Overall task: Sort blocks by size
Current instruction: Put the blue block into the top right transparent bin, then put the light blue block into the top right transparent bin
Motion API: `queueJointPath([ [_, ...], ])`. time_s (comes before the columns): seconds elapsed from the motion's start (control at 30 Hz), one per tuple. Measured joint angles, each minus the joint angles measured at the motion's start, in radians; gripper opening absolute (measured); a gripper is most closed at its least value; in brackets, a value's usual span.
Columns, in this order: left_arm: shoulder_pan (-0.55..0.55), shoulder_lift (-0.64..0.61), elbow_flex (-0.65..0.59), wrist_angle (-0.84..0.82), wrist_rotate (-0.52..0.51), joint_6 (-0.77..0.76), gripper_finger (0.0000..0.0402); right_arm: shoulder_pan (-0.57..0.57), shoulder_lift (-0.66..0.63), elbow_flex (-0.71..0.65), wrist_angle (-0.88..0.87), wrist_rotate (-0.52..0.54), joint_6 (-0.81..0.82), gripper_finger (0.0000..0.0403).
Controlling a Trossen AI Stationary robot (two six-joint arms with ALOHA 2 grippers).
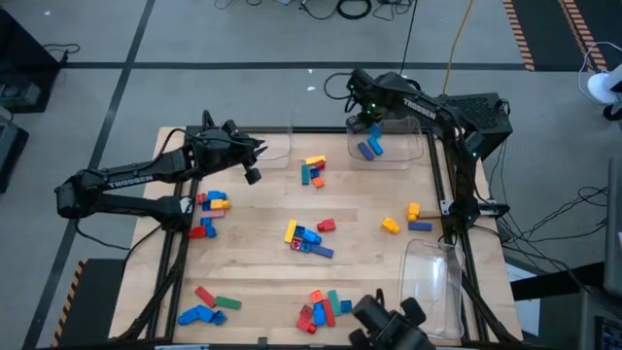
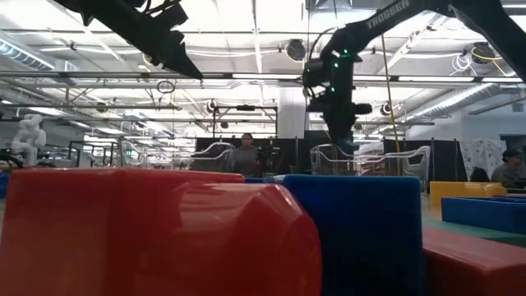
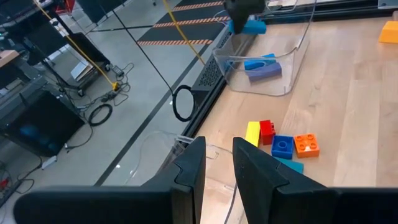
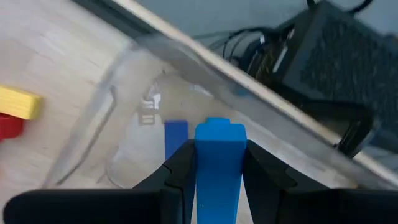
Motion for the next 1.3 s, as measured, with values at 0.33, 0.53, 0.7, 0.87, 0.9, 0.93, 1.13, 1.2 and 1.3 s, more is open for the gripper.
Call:
queueJointPath([
  [0.33,0.000,0.000,0.000,0.001,0.000,-0.002,0.0084,0.000,0.000,-0.156,0.133,-0.003,0.021,0.0113],
  [0.53,0.000,0.000,0.000,0.002,0.000,-0.002,0.0084,0.000,0.000,-0.174,0.150,-0.003,0.021,0.0165],
  [0.7,0.000,0.000,0.000,0.002,0.000,-0.003,0.0084,0.000,0.000,-0.153,0.136,-0.035,0.019,0.0196],
  [0.87,0.000,0.000,0.000,0.002,0.000,-0.003,0.0084,0.034,0.000,-0.079,0.121,-0.131,0.021,0.0201],
  [0.9,0.000,0.000,0.000,0.002,0.000,-0.003,0.0084,0.047,0.000,-0.060,0.122,-0.130,0.021,0.0199],
  [0.93,0.000,0.000,0.000,0.002,0.000,-0.003,0.0084,0.062,0.000,-0.043,0.121,-0.126,0.020,0.0197],
  [1.13,0.000,0.000,0.000,0.002,0.000,-0.002,0.0084,0.178,-0.001,-0.013,0.197,-0.126,-0.007,0.0184],
  [1.2,0.000,0.000,0.000,0.002,-0.001,-0.003,0.0084,0.219,0.003,-0.013,0.225,-0.126,-0.055,0.0181],
  [1.3,0.000,0.000,0.000,0.006,-0.001,-0.003,0.0084,0.270,0.019,-0.013,0.297,-0.126,-0.170,0.0178],
])
